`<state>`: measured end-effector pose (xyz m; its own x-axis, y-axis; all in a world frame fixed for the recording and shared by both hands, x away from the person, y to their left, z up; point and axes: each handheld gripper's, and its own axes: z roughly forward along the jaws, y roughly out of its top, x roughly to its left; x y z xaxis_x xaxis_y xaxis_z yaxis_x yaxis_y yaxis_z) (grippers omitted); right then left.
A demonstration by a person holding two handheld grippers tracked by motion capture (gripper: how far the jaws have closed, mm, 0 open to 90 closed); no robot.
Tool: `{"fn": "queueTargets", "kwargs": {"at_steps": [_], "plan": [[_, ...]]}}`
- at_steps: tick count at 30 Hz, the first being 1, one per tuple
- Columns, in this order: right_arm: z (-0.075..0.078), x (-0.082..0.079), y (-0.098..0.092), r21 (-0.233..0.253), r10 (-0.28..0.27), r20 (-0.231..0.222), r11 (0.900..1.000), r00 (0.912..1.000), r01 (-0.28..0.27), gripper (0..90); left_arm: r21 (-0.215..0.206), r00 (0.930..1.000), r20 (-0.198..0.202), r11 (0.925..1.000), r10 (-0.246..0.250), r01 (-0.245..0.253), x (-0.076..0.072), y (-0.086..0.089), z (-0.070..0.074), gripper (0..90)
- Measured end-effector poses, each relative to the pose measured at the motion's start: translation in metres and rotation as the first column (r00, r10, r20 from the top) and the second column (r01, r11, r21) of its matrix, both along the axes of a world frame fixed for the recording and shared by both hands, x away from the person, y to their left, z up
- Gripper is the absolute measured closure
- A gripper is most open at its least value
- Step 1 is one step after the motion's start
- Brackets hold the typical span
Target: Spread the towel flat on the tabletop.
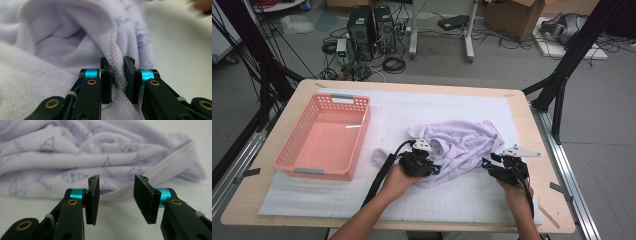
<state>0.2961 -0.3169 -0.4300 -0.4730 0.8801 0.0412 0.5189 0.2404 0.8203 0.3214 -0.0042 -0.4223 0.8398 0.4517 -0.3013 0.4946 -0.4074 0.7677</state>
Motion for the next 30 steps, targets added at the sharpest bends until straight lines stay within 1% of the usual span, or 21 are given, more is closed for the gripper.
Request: {"fn": "queueTargets", "kwargs": {"at_steps": [2,5,6,7,9,11,12,13,14,16,18,19,20,21,23,24,25,26,27,29,30], "plan": [[0.002,-0.001,-0.007,0.016,-0.038,0.01,0.999,0.9992,0.038,55.6,-0.095,0.9983,-0.046,0.995,-0.035,0.03,-0.005,-0.009,0.004,78.2],[0.005,-0.003,-0.016,0.037,-0.086,0.027,0.996,0.996,0.085,55.6,-0.219,0.9928,-0.097,0.9745,-0.071,0.048,-0.009,-0.021,0.008,78.2],[0.006,-0.004,-0.019,0.042,-0.097,0.028,0.995,0.9949,0.096,55.6,-0.236,0.9934,-0.093,0.9708,-0.068,0.044,-0.009,-0.023,0.009,78.2],[0.007,-0.005,-0.022,0.052,-0.107,0.029,0.993,0.9939,0.105,55.6,-0.231,0.9955,-0.074,0.972,-0.059,0.04,-0.008,-0.025,0.011,78.0],[0.008,-0.007,-0.026,0.059,-0.121,0.034,0.991,0.9921,0.119,55.6,-0.195,0.9996,-0.028,0.9807,-0.005,0.0,-0.003,-0.023,0.014,76.5],[0.008,-0.009,-0.029,0.064,-0.127,0.034,0.99,0.9913,0.125,55.6,-0.143,0.9969,0.019,0.987,0.077,-0.073,0.004,-0.014,0.018,73.2],[0.008,-0.009,-0.029,0.063,-0.126,0.036,0.99,0.9914,0.123,55.6,-0.108,0.9919,0.047,0.9878,0.118,-0.112,0.008,-0.009,0.019,71.4],[0.008,-0.01,-0.03,0.061,-0.126,0.035,0.991,0.9915,0.123,55.6,-0.079,0.9848,0.074,0.9854,0.157,-0.151,0.011,-0.003,0.021,69.6],[0.008,-0.011,-0.03,0.063,-0.128,0.034,0.99,0.9912,0.125,55.5,-0.045,0.9751,0.105,0.9804,0.196,-0.192,0.015,0.003,0.022,68.4],[0.008,-0.011,-0.03,0.062,-0.126,0.037,0.99,0.9913,0.124,55.5,0.037,0.9533,0.156,0.963,0.258,-0.267,0.023,0.016,0.024,67.7],[0.008,-0.011,-0.03,0.06,-0.125,0.041,0.991,0.9913,0.123,55.4,0.108,0.9294,0.217,0.9389,0.299,-0.327,0.031,0.028,0.025,68.4],[0.009,-0.011,-0.029,0.058,-0.123,0.041,0.991,0.9915,0.121,55.4,0.117,0.9166,0.235,0.9267,0.323,-0.357,0.034,0.034,0.026,69.2],[0.009,-0.011,-0.028,0.06,-0.121,0.038,0.991,0.9919,0.119,55.4,0.111,0.9101,0.231,0.92,0.344,-0.376,0.036,0.04,0.027,69.4],[0.009,-0.011,-0.028,0.059,-0.119,0.039,0.991,0.9921,0.117,55.4,0.085,0.9137,0.206,0.9239,0.35,-0.373,0.038,0.046,0.028,69.4],[0.009,-0.011,-0.026,0.05,-0.107,0.041,0.993,0.9933,0.105,55.4,0.012,0.9299,0.17,0.943,0.326,-0.333,0.036,0.05,0.032,67.4],[0.009,-0.011,-0.025,0.046,-0.104,0.041,0.994,0.9938,0.102,55.4,-0.022,0.9414,0.165,0.9554,0.294,-0.294,0.034,0.049,0.034,65.8],[0.009,-0.01,-0.025,0.043,-0.103,0.041,0.994,0.9938,0.101,55.4,-0.048,0.951,0.154,0.9634,0.268,-0.264,0.032,0.046,0.035,63.0],[0.009,-0.01,-0.024,0.044,-0.102,0.039,0.994,0.994,0.1,55.4,-0.07,0.9648,0.127,0.9724,0.23,-0.223,0.031,0.042,0.034,58.9],[0.009,-0.009,-0.024,0.043,-0.101,0.039,0.994,0.9941,0.099,55.4,-0.066,0.9768,0.11,0.982,0.183,-0.177,0.029,0.037,0.033,54.9],[0.008,-0.009,-0.023,0.042,-0.099,0.038,0.994,0.9943,0.098,55.4,-0.041,0.9855,0.115,0.9918,0.125,-0.121,0.025,0.026,0.03,51.3],[0.008,-0.009,-0.022,0.04,-0.096,0.039,0.995,0.9946,0.095,55.4,-0.037,0.9898,0.101,0.9946,0.1,-0.097,0.024,0.021,0.027,49.8]]}}
